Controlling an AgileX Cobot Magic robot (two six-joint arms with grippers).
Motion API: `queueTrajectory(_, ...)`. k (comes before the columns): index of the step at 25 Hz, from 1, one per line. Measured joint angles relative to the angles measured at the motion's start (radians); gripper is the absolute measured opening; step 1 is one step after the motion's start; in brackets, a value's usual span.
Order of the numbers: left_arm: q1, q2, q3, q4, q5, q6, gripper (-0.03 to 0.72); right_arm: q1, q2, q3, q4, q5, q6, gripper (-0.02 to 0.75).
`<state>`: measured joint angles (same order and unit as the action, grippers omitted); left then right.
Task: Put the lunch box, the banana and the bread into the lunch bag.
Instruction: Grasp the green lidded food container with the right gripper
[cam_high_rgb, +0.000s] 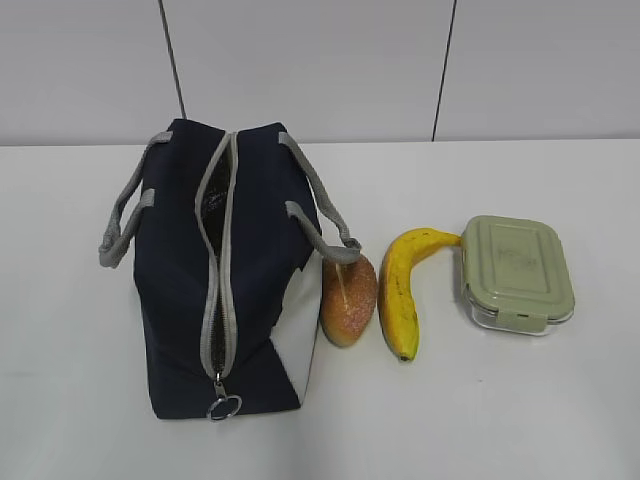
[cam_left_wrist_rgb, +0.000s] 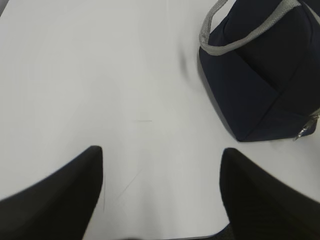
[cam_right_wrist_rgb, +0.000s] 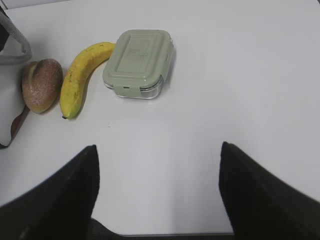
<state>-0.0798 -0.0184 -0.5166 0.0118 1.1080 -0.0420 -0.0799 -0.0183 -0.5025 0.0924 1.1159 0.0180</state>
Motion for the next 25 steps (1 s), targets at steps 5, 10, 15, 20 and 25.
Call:
queueTrajectory(5,0.0,0.0,0.0,0.0,0.0,0.0,0.498,0.0,0.0,0.0,0.0,0.0,0.0,0.568)
queueTrajectory(10,0.0,0.0,0.0,0.0,0.0,0.0,0.498,0.0,0.0,0.0,0.0,0.0,0.0,0.569)
queueTrajectory(15,0.0,0.0,0.0,0.001,0.0,0.0,0.498,0.0,0.0,0.0,0.0,0.0,0.0,0.568)
queueTrajectory(20,0.0,0.0,0.0,0.001,0.0,0.0,0.498,0.0,0.0,0.0,0.0,0.0,0.0,0.569)
queueTrajectory(25,0.0,0.08,-0.024,-0.018,0.0,0.0,0.498,0.0,0.0,0.0,0.0,0.0,0.0,0.569)
